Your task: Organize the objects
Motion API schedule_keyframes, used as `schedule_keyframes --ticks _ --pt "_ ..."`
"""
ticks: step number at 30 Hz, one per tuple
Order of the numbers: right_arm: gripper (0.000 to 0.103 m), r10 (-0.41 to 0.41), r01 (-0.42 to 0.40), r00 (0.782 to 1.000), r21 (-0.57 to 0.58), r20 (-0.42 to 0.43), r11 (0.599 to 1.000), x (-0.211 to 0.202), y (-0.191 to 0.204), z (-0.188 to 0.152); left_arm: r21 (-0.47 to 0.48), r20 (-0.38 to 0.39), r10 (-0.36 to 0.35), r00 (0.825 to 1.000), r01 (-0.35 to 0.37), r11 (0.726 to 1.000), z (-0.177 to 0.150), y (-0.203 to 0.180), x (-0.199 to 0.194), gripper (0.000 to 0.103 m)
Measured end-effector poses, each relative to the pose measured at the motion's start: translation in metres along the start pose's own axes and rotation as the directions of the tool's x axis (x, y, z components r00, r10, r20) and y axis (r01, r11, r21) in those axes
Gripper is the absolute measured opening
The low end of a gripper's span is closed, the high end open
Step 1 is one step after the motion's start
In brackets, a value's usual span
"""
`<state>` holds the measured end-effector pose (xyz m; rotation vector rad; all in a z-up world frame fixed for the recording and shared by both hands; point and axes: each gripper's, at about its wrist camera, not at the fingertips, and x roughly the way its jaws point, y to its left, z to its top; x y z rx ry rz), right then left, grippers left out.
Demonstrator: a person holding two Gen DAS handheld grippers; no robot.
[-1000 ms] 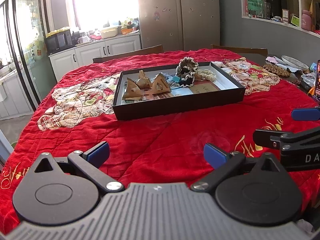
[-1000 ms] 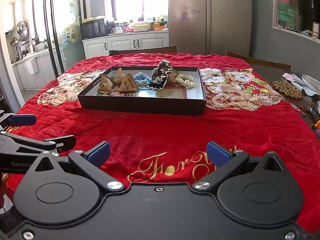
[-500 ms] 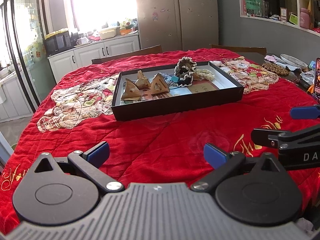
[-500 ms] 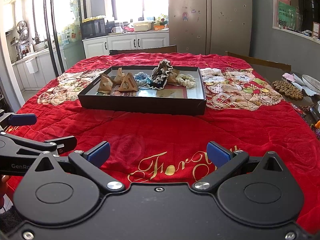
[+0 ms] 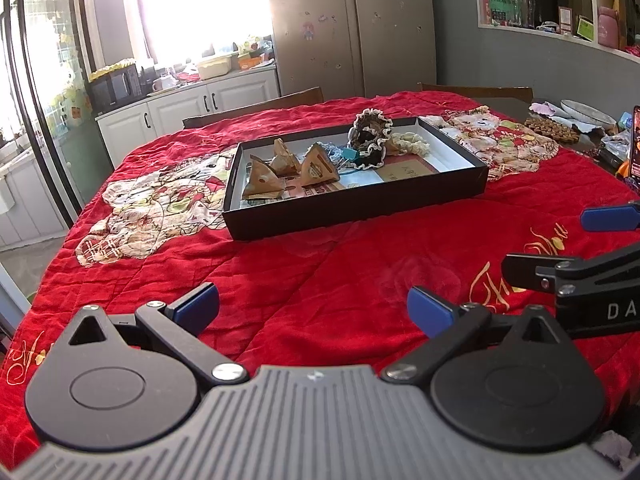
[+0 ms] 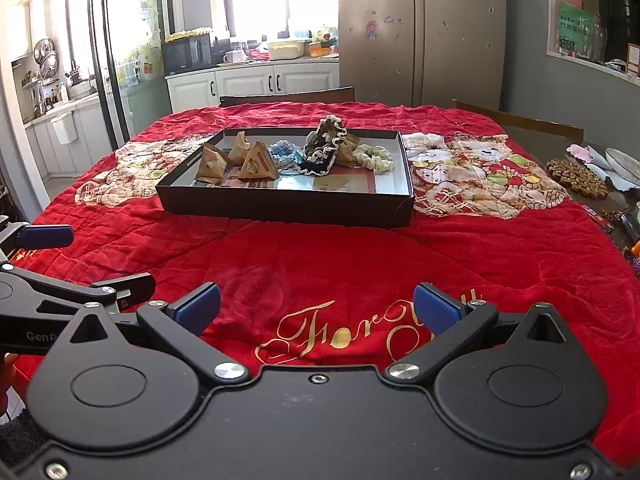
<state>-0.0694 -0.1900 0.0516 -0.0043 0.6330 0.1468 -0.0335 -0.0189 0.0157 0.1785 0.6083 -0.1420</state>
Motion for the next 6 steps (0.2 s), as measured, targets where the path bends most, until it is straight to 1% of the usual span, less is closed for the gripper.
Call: schedule_keyframes --ticks 6 --pt "0.103 0.004 -0.004 1.000 0.006 -0.005 1.000 0.0016 -0.0016 0.0001 0.010 0.020 0.002 1.000 -0.002 1.000 -0.0006 -0.0003 -0.0011 0.103"
